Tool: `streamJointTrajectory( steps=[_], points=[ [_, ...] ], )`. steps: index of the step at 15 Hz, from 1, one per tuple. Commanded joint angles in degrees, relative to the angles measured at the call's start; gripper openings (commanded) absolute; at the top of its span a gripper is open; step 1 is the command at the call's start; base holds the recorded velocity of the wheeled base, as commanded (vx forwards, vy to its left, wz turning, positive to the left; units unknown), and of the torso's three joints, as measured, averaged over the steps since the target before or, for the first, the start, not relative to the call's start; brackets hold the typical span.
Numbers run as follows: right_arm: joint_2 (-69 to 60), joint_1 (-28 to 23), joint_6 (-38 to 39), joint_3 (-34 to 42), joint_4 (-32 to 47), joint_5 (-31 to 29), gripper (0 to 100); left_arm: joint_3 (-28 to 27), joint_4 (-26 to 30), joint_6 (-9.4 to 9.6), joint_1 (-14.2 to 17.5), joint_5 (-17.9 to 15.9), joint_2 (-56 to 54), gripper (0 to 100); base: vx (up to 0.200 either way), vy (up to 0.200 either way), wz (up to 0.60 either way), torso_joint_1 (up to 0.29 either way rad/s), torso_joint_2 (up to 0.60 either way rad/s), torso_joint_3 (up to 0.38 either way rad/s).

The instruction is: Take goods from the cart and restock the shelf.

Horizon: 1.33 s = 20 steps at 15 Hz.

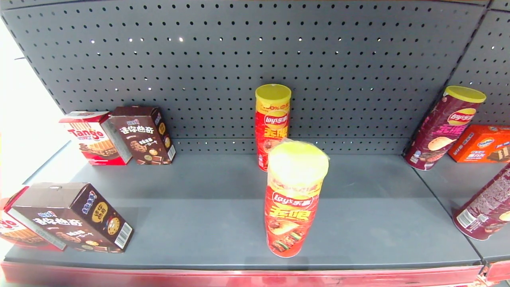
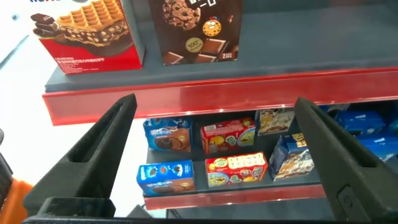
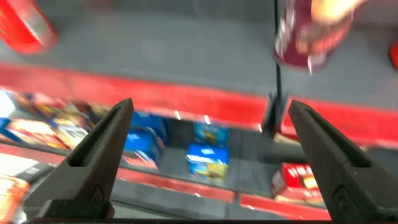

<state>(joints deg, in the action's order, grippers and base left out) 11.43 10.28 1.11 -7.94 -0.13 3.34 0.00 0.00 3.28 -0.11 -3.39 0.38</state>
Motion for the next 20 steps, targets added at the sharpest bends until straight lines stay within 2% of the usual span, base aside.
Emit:
streamJointTrajectory(
  steps=[1, 7, 12, 20],
  points=[
    [19.5, 4.66, 2.14, -13.33, -1.8, 6.33, 100, 0.0, 0.0, 0.5, 0.02, -0.04, 0.24, 100, 0.0, 0.0, 0.0, 0.0, 0.0, 0.0],
    [44.29, 22.51, 0.82, -18.96, -12.61, 6.5, 100, 0.0, 0.09, 0.32, 0.02, 0.22, 0.24, 100, 0.0, 0.0, 0.0, 0.0, 0.0, 0.0],
    [54.4, 24.18, -5.24, -20.36, -13.66, 6.15, 100, 0.0, 0.09, 0.24, 0.02, 0.22, 0.24, 100, 0.0, 0.0, 0.0, 0.0, 0.0, 0.0],
    [66.0, 25.14, -5.33, -28.71, -16.83, 6.15, 100, 0.0, 0.09, -0.03, 0.02, 0.14, 0.24, 100, 0.0, 0.0, 0.0, 0.0, 0.0, 0.0]
  ],
)
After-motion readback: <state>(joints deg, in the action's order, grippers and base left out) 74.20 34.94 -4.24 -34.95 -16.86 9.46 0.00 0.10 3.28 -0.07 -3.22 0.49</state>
